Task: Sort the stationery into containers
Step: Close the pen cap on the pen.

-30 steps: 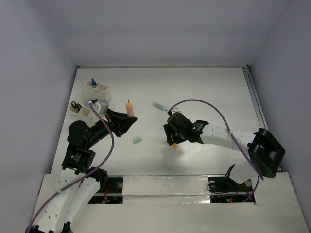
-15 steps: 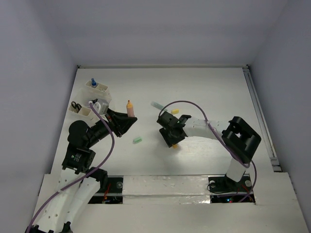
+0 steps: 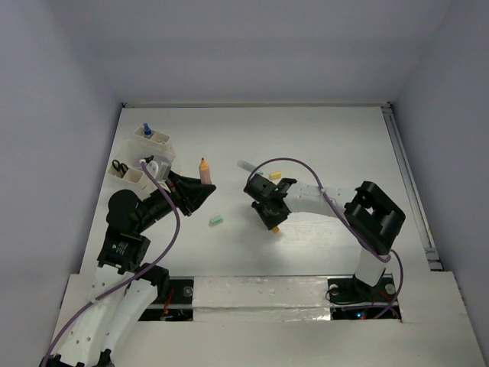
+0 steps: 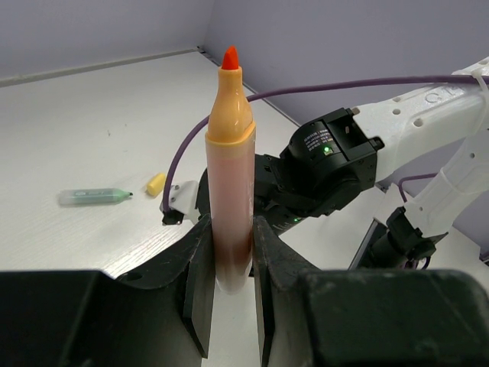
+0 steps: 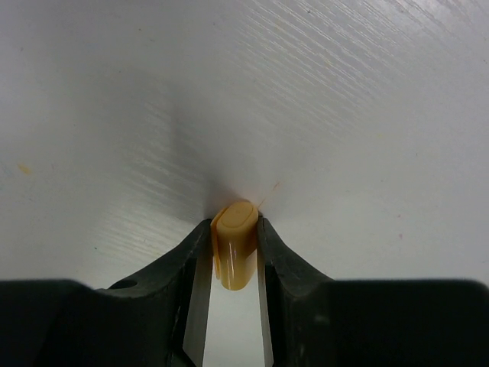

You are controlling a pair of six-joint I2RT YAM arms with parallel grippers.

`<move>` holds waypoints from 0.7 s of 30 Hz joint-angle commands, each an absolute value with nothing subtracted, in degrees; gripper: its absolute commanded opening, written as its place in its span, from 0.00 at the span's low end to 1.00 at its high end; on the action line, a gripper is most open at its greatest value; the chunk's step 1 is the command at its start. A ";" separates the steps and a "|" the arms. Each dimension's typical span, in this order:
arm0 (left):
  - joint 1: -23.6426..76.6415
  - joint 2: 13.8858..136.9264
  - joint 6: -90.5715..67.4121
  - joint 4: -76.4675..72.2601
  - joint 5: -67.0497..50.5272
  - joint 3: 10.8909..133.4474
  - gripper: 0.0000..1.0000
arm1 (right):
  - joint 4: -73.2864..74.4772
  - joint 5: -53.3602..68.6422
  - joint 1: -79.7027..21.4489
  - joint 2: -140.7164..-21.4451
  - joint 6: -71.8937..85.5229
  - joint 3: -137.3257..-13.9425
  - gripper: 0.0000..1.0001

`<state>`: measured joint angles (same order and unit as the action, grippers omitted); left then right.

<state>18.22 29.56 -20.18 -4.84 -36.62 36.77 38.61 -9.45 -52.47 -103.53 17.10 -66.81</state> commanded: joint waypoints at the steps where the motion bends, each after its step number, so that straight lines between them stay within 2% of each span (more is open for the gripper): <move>1: 17.93 29.36 -19.69 -7.21 -37.79 39.29 0.00 | 40.61 -9.50 -52.29 -100.84 16.87 -67.94 0.00; 5: 17.93 29.79 -20.39 -8.17 -39.72 38.94 0.00 | 35.26 -2.32 -52.29 -92.22 17.49 -69.52 0.00; 8: 17.93 30.41 -22.23 -10.80 -44.20 38.06 0.00 | 24.29 5.76 -52.29 -81.85 19.51 -68.82 0.00; 9: 17.93 30.58 -22.85 -12.29 -45.25 37.80 0.00 | 16.60 7.89 -52.29 -77.04 20.12 -67.86 0.00; 12: 17.93 31.02 -25.92 -16.41 -49.12 36.74 0.00 | 3.84 12.65 -52.29 -70.69 23.02 -65.31 0.00; 21: 17.93 32.87 -40.41 -35.57 -59.76 32.79 0.00 | -27.14 17.75 -52.29 -67.50 29.96 -66.00 0.00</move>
